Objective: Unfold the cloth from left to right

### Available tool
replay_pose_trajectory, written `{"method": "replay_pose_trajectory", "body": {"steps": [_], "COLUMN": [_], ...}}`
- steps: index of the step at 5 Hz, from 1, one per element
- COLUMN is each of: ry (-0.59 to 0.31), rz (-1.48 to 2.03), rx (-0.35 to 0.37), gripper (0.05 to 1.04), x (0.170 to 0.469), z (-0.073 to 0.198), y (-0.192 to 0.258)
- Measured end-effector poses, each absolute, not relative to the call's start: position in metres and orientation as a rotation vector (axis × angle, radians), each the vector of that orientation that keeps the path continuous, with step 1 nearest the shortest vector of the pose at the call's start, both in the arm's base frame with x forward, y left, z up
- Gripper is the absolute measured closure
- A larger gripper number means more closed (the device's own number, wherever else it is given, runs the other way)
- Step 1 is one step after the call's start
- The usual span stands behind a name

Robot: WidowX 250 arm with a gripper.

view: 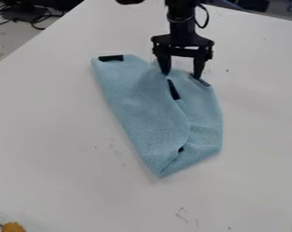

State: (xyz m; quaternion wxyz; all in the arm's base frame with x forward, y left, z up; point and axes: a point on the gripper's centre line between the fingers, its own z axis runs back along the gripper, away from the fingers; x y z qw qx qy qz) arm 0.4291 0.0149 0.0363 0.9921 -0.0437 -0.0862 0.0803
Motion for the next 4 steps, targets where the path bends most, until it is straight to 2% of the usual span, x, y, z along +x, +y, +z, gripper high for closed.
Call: {"method": "replay_pose_trajectory", "body": {"steps": [2, 3, 4], "ry": [-0.137, -0.143, -0.131], "rz": [0.187, 0.195, 0.191], "rx": [-0.13, -0.161, -0.181], "gripper": [0.084, 0.13, 0.409], "x": [0.414, 0.415, 0.417], "z": [0.017, 0.018, 0.013], "y": [0.013, 0.014, 0.019]}}
